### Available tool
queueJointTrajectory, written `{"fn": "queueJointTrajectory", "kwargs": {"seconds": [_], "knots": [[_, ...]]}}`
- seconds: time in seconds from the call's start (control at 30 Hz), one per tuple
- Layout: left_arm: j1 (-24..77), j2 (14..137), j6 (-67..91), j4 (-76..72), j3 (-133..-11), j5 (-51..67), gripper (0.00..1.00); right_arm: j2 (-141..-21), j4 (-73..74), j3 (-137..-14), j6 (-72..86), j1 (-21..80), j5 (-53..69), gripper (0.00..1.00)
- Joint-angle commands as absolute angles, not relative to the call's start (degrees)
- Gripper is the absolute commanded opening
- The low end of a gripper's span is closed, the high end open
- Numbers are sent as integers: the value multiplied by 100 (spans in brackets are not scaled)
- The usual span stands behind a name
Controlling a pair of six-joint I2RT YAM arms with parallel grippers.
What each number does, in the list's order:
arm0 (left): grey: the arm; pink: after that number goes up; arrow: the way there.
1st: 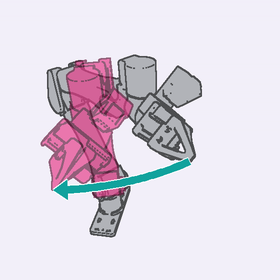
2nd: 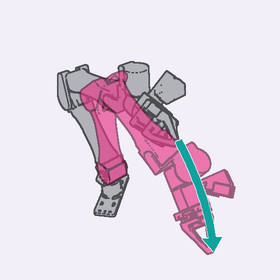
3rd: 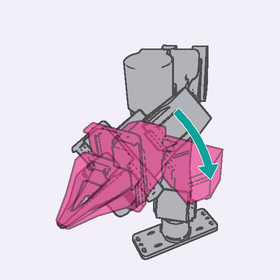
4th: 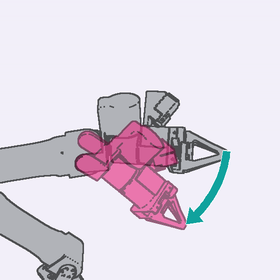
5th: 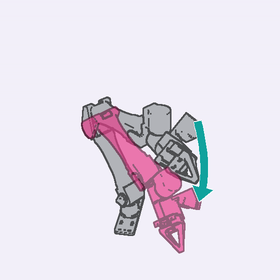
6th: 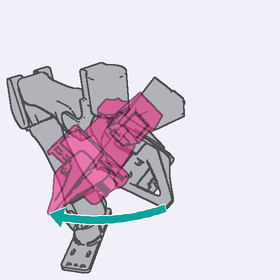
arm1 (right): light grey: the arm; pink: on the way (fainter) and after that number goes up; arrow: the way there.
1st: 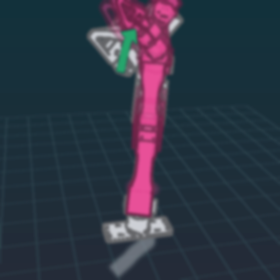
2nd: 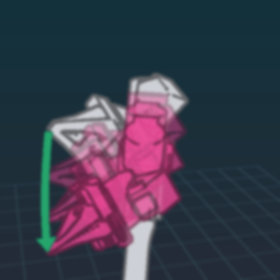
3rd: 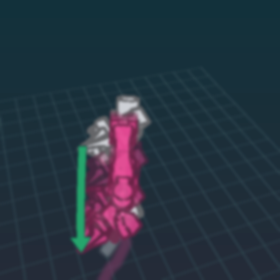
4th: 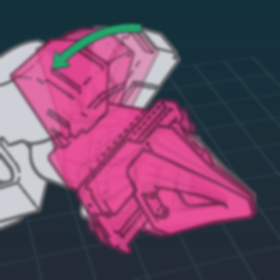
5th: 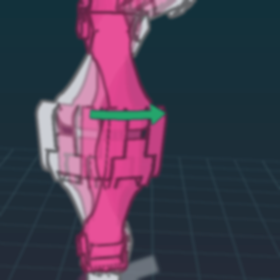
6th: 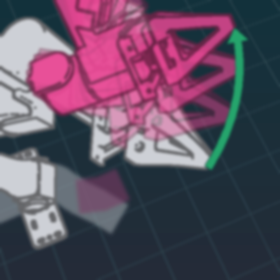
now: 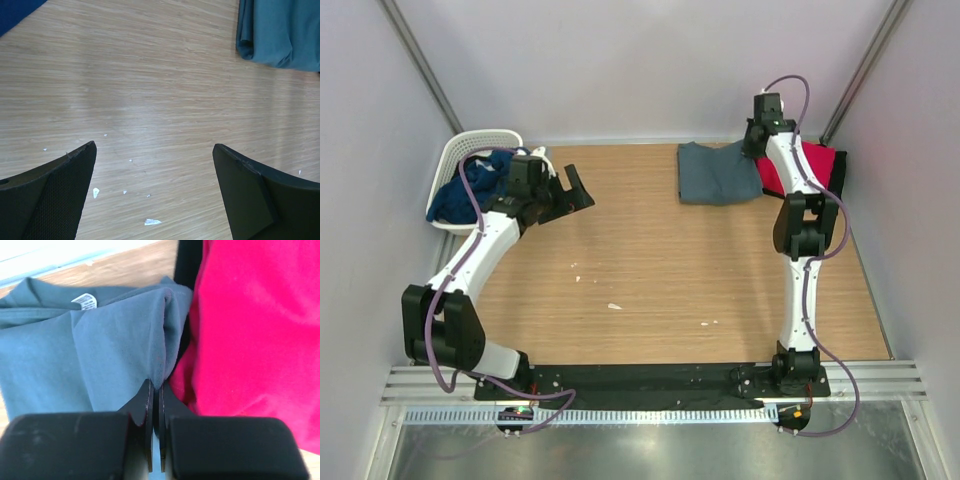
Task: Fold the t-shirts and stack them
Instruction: Neatly place the folded tshirt to the corner
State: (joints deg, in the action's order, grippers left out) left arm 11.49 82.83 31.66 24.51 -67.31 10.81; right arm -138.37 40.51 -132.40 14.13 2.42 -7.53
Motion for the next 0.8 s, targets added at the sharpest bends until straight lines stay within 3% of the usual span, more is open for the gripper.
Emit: {"fn": "queueJointTrajectory", "kwargs": {"seconds": [0.0,0.43,0.77], "knots": [[1107,8350,3023,2478,-6952,1292,100,-13166,4166,-13938,827,378,-993,1],[1108,8446,3190,2426,-6943,1520,100,-12788,4324,-14282,291,264,-1493,1],[1107,8341,3208,2558,-6741,1362,100,-12638,4254,-14642,79,-403,-959,1]]}}
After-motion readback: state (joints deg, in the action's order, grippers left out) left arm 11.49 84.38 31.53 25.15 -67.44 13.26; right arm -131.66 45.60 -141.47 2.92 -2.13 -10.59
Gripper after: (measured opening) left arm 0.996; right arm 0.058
